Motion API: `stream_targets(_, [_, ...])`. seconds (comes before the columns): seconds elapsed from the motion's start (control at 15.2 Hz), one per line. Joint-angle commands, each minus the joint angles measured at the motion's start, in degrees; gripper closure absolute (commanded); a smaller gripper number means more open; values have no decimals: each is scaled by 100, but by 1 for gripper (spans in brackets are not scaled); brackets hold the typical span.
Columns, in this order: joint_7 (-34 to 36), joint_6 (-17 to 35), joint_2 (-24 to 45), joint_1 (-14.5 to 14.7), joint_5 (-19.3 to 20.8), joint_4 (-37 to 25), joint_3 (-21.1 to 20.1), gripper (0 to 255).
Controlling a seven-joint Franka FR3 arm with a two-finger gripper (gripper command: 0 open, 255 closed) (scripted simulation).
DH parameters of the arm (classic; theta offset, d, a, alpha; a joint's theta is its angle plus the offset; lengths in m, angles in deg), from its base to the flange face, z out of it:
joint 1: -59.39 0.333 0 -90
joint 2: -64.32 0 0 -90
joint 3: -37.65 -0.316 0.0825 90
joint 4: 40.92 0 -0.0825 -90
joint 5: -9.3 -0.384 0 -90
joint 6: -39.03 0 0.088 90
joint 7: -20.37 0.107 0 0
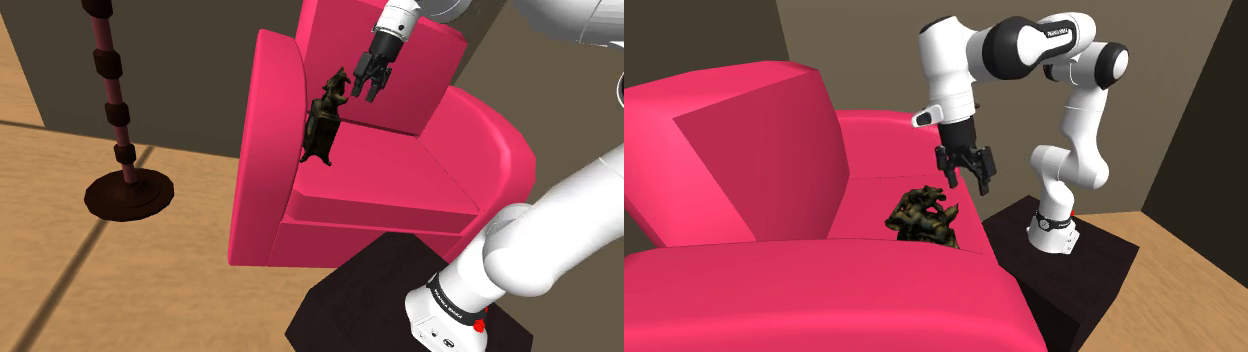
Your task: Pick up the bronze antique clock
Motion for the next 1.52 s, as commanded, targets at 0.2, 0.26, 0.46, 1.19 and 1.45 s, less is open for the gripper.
stream_targets(0.2, [-274,-63,741,-6,-386,-818,95,0])
stream_targets(0.26, [-290,13,734,-5,-386,-733,93,0])
stream_targets(0.46, [-339,239,721,-1,-388,-489,87,0])
stream_targets(1.19, [-384,425,733,1,-395,-310,85,255])
stream_targets(1.45, [-365,357,718,1,-390,-366,85,255])
